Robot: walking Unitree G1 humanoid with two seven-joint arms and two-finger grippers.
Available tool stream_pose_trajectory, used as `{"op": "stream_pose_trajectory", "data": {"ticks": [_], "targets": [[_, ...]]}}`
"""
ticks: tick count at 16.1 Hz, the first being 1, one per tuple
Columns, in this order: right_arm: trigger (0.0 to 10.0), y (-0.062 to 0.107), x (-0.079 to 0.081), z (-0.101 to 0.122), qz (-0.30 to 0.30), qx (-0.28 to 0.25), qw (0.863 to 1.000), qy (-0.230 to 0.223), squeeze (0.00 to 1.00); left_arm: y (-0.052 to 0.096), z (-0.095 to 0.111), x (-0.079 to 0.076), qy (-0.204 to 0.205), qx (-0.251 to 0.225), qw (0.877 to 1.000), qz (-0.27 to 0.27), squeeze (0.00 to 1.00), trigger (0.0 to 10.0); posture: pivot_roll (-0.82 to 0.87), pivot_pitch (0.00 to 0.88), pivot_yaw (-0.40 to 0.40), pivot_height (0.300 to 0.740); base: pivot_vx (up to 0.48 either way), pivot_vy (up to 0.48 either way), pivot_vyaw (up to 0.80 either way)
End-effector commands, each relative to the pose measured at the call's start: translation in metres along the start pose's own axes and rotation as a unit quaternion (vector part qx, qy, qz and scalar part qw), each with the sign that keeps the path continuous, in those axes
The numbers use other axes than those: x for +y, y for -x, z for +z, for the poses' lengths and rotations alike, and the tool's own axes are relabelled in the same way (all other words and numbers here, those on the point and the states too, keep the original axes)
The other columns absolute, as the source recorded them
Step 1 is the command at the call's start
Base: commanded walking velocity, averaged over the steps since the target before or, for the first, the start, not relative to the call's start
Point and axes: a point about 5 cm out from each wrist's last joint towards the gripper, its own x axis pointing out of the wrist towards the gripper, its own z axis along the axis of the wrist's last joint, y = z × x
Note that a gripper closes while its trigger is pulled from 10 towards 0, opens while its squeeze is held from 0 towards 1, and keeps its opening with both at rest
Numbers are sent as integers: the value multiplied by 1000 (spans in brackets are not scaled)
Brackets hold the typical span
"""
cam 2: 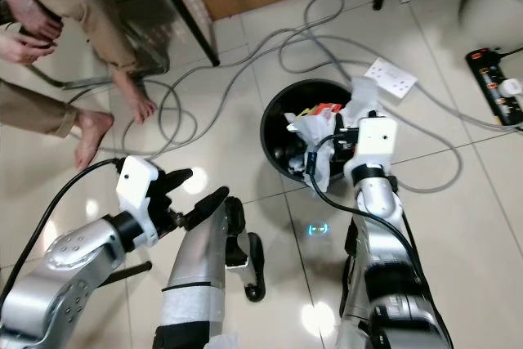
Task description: Picking trash to rubbish bin
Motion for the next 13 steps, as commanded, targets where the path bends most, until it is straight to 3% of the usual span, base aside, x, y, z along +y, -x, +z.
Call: {"op": "stream_pose_trajectory", "data": {"ticks": [1,4,8,13], "targets": [[10000,8,2,0,0,5,1000,7,0,1,-12,2,6,17,1000,13,0,10000,82,399,177,581,0,0,0],[10000,24,-25,13,-27,-8,999,18,0,-15,-7,6,7,-11,1000,28,0,10000,24,339,146,596,0,0,0],[10000,34,-46,21,-52,2,998,30,0,-31,-8,6,11,-30,999,32,0,10000,-27,282,119,636,0,0,0],[10000,39,-48,28,-60,8,998,26,0,-36,-11,6,13,-38,999,37,0,10000,-44,258,112,676,0,0,0]]}}
